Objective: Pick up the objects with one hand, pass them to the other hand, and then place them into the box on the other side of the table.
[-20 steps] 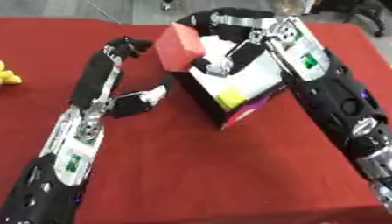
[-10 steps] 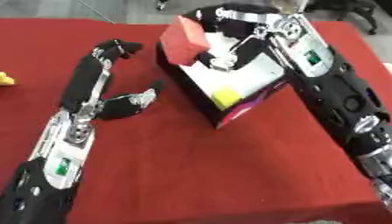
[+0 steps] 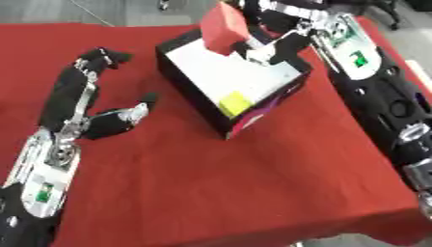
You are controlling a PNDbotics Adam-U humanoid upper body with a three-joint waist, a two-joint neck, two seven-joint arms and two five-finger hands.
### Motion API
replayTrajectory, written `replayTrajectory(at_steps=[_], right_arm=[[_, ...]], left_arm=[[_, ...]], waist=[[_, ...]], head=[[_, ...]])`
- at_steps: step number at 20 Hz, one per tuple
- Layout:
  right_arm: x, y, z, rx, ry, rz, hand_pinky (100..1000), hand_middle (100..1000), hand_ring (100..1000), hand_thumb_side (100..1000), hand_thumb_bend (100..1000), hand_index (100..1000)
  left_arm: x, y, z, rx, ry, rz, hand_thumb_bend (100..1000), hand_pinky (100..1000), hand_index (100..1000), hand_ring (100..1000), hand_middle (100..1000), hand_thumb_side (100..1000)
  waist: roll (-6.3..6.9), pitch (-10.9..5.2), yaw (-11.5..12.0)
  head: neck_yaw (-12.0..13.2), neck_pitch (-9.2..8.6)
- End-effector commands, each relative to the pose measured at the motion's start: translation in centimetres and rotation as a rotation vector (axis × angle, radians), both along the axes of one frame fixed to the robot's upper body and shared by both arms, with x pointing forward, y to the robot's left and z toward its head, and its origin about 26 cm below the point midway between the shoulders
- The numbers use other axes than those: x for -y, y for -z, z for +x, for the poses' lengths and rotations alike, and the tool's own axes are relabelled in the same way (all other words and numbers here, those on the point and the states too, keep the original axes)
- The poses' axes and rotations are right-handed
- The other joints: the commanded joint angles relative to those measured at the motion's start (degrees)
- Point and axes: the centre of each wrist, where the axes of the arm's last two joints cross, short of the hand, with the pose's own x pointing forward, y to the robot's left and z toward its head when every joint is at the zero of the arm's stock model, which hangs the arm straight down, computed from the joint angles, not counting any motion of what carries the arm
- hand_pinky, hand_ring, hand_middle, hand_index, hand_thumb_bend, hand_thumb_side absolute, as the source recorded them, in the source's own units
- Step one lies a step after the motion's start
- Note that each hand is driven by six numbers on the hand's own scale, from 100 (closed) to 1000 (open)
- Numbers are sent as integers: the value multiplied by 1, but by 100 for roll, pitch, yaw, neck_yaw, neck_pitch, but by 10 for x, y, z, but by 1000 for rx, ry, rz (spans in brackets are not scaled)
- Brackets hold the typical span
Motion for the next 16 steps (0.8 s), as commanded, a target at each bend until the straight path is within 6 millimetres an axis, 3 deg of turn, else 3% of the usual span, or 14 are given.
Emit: replayTrajectory(at_steps=[1, 16], right_arm=[[22, -13, -4, 49, 82, -9, 923, 738, 811, 100, 100, 698], [61, 7, 1, 95, 245, -33, 907, 739, 805, 126, 100, 694]], left_arm=[[-5, -8, 2, 31, -8, 4, 468, 777, 791, 666, 661, 700], [-6, -8, 0, 18, -6, 7, 462, 780, 793, 670, 662, 715]], waist=[[94, -115, -11], [133, -88, -5]], head=[[-74, -97], [-207, -188]])
